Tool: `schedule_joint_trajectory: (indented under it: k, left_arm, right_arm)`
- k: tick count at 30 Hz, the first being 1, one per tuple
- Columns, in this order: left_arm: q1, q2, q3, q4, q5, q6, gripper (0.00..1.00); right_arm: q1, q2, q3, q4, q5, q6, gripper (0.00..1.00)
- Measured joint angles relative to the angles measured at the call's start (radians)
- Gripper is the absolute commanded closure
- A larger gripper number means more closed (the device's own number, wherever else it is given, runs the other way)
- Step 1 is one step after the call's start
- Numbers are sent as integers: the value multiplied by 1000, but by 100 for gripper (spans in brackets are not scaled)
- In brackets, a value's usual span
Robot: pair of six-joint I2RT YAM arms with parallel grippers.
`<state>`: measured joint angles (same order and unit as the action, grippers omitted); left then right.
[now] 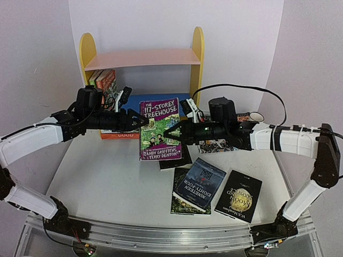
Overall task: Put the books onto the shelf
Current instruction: Pass from the left arm to the right, then pass from the right arm to the left
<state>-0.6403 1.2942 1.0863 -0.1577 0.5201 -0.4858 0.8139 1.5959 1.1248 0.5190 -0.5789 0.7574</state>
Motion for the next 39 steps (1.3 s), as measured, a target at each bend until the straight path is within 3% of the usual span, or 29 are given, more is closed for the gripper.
schedule_joint_trajectory:
  k: [7,9,16,24,26,28,29,32,34,35,39]
  left_arm:
    - [0,7,0,-39,1,2,28]
    - [0,7,0,-44,3,-1,28]
    - [0,7,0,-53,30,-5,42]
    - [3,38,0,-53,55,-19,68]
    - [4,41,0,-54,55,-21,82]
    - [5,40,0,-52,62,-34,98]
    - [5,39,0,-50,62,-27,100]
    - [5,34,0,-51,51,-17,100]
    - [0,22,-1,-53,42,-6,100]
    - [-3,15,-2,-55,34,-1,100]
    - [-8,-24,-12,-82,-16,29,100]
  right_arm:
    - [0,2,0,-11,17,-12,93]
    - [0,2,0,-11,19,-14,93]
    - [0,3,0,-8,18,-10,93]
    - [0,19,1,27,12,18,92]
    - [0,25,1,36,10,23,83]
    - [0,27,1,36,12,25,64]
    - [-2,29,1,35,14,26,58]
    - [-3,30,1,34,24,25,23]
    - [-2,30,1,34,34,18,9]
    - [-2,30,1,33,40,8,3]
    - [-2,14,0,-14,85,-49,2]
